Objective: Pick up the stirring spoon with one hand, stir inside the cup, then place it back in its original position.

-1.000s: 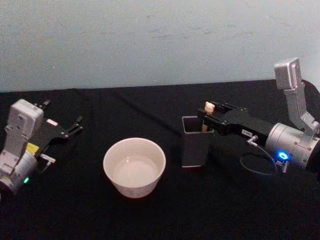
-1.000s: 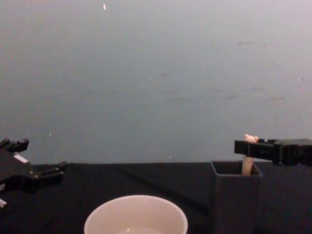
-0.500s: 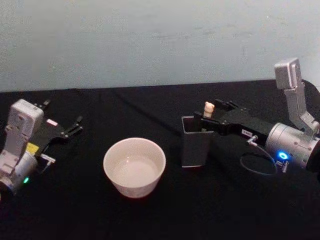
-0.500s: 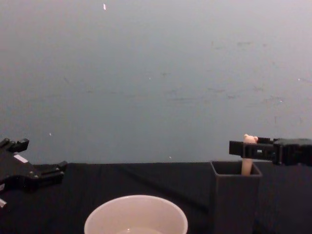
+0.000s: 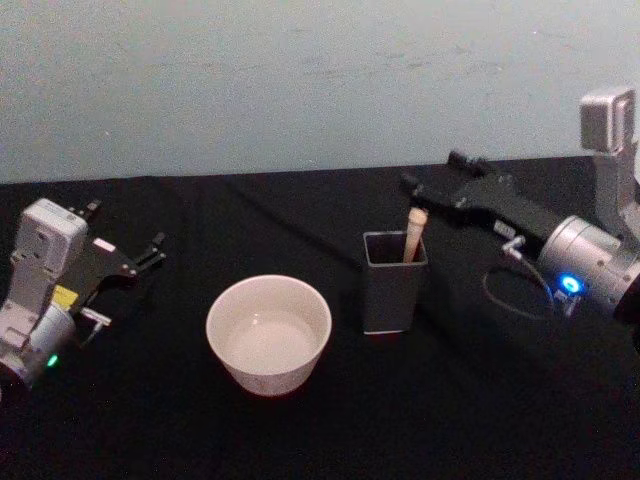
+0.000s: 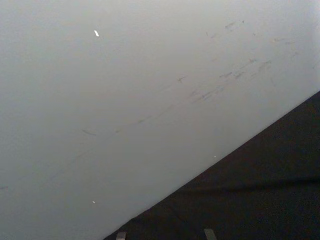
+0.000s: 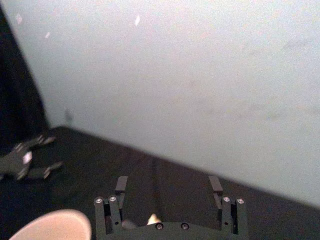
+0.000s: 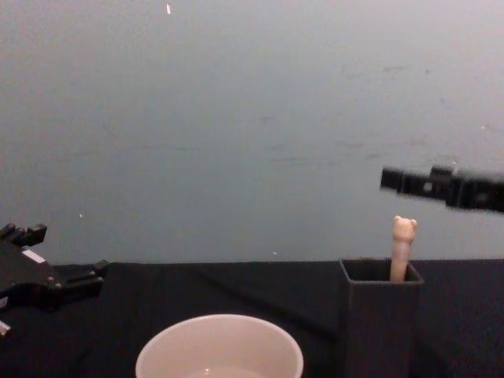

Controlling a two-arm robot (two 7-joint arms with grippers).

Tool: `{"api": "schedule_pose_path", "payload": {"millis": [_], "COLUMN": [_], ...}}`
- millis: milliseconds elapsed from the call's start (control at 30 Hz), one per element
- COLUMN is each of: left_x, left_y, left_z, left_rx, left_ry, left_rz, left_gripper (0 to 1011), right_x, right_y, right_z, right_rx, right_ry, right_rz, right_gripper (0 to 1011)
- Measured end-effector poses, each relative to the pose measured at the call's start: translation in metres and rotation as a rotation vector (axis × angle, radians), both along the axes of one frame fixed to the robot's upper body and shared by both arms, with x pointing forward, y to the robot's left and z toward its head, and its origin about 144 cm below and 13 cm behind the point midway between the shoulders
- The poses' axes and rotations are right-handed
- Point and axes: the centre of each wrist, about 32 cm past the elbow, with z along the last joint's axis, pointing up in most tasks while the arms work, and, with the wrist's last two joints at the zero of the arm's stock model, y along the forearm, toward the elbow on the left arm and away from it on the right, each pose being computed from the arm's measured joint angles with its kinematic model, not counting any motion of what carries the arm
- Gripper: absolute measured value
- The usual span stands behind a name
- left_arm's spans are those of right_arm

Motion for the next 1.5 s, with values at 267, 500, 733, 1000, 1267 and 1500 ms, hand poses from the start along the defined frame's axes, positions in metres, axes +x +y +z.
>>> {"api": "schedule_pose_path", "payload": {"millis": [267,500,733,1000,1267,1500], "left_x": [0.000,0.000,0.000,0.000,0.000,0.000], "left_y": [0.000,0.000,0.000,0.000,0.000,0.000], "left_z": [0.000,0.000,0.000,0.000,0.000,0.000], "left_rx": [0.000,0.000,0.000,0.000,0.000,0.000], "left_ry": [0.000,0.000,0.000,0.000,0.000,0.000], "left_rz": [0.000,0.000,0.000,0.000,0.000,0.000], "left_gripper": [1001,1001,1001,1001,1001,1001], "right_x": [0.003,0.005,-0.004,-0.014,-0.014,-0.014], "right_y": [0.003,0.002,0.008,0.012,0.011,0.011], "right_z": [0.002,-0.025,-0.061,-0.080,-0.080,-0.079], "right_rx": [-0.006,-0.099,-0.196,-0.238,-0.240,-0.241], "right_ry": [-0.139,-0.118,-0.072,-0.033,-0.031,-0.032], "right_rz": [-0.214,-0.328,-0.391,-0.396,-0.397,-0.396], "right_gripper": [1000,1000,1000,1000,1000,1000]}}
